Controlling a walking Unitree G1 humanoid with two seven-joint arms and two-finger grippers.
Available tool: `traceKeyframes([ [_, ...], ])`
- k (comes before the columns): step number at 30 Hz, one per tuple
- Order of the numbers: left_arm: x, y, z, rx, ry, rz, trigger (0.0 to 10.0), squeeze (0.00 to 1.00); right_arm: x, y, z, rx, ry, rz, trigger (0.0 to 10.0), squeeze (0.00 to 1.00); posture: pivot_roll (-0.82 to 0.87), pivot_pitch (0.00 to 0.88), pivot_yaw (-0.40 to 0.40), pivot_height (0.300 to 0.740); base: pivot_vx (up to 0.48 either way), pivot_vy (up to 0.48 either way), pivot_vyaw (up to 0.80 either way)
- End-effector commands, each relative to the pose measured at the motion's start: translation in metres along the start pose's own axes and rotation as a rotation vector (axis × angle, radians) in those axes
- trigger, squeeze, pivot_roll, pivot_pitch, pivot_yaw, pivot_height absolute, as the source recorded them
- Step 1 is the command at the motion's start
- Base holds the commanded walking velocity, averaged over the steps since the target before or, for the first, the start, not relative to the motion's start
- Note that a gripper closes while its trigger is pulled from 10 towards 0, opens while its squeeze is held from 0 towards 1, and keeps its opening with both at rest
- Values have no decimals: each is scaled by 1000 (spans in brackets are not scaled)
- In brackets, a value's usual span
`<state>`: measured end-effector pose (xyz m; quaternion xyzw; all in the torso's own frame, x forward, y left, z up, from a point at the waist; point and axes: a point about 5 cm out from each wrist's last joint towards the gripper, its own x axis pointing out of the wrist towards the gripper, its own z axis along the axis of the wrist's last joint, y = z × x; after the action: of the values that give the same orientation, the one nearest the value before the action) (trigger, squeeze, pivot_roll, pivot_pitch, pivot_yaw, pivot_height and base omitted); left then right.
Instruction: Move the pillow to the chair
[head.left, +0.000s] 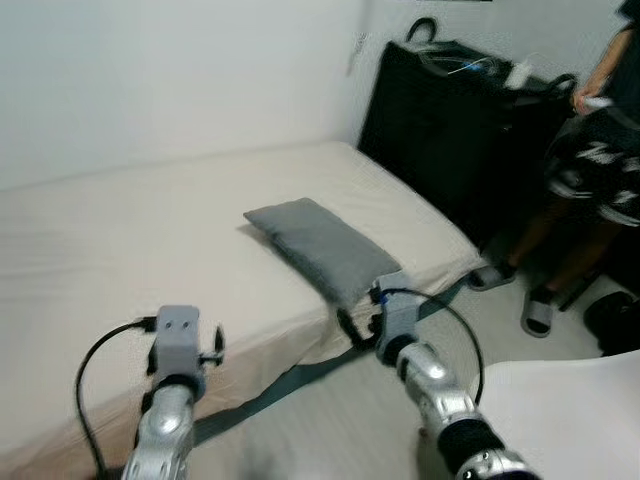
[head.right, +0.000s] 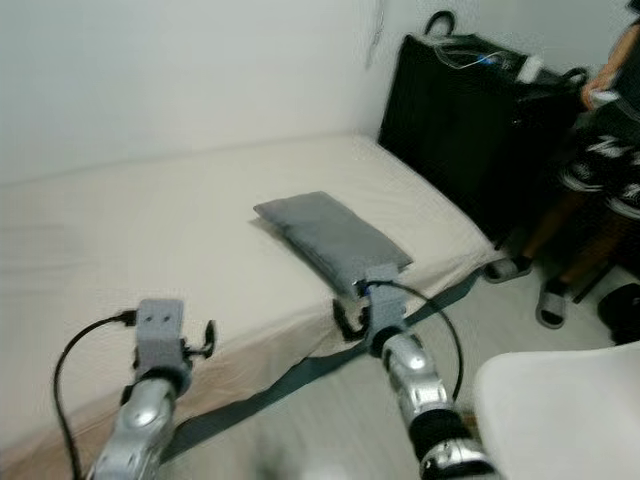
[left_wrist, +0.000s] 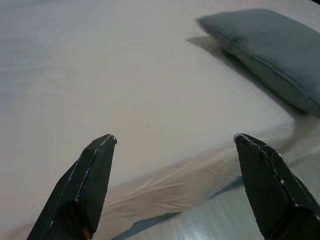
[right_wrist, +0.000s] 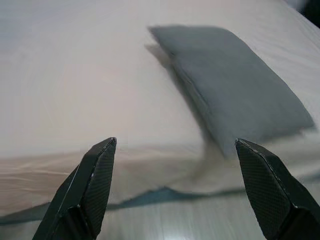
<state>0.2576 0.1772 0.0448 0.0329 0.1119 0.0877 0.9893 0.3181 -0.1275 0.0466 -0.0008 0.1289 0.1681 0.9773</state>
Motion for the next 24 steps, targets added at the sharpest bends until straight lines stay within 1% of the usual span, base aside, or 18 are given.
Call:
traceKeyframes([
  [1, -2, -1, -6, -11, 20, 5, 10000, 0, 1, 2, 1, -11, -7, 6, 10000, 0, 73, 0, -139, 729, 0, 0, 800],
  [9, -4, -4, -4, -32, 0, -18, 10000, 0, 1, 2, -1, -18, -7, 10, 10000, 0, 72, 0, -134, 729, 0, 0, 760],
  [10, -4, -4, -6, -32, 2, -17, 10000, 0, 0, 2, -4, 5, 5, 1, 10000, 0, 73, 0, -129, 729, 0, 0, 0],
  [16, -3, -5, -5, -29, -1, -19, 10000, 0, 0, -2, -8, -2, 44, -17, 10000, 0, 84, 0, -119, 729, 0, 0, 0],
  [17, -2, -5, -3, -23, -4, -20, 10000, 0, 0, -4, -8, 0, 39, -35, 10000, 0, 83, 0, -108, 729, 0, 0, 0],
  [18, 0, -4, -3, -19, -3, -19, 10000, 0, 1, -6, -4, 35, 13, -60, 10000, 0, 77, 0, -87, 729, 0, 0, 0],
  [19, 1, -4, -3, -16, -2, -19, 10000, 0, 2, -8, -1, 60, -6, -77, 10000, 0, 77, 0, -87, 729, 0, 0, 0],
  [20, 3, -3, -3, -9, -2, -19, 10000, 0, 2, -10, 3, 77, -30, -96, 10000, 0, 69, 0, -62, 729, 0, 0, 0],
  [23, 5, -4, -1, -4, -1, -32, 10000, 0, 3, -12, 5, 78, -40, -113, 10000, 0, 70, 0, -48, 729, 0, 0, 0],
  [24, 7, -5, 1, -9, -4, -31, 10000, 0, 2, -12, 4, 62, -33, -114, 10000, 0, 70, 0, -37, 729, 0, 0, 0],
])
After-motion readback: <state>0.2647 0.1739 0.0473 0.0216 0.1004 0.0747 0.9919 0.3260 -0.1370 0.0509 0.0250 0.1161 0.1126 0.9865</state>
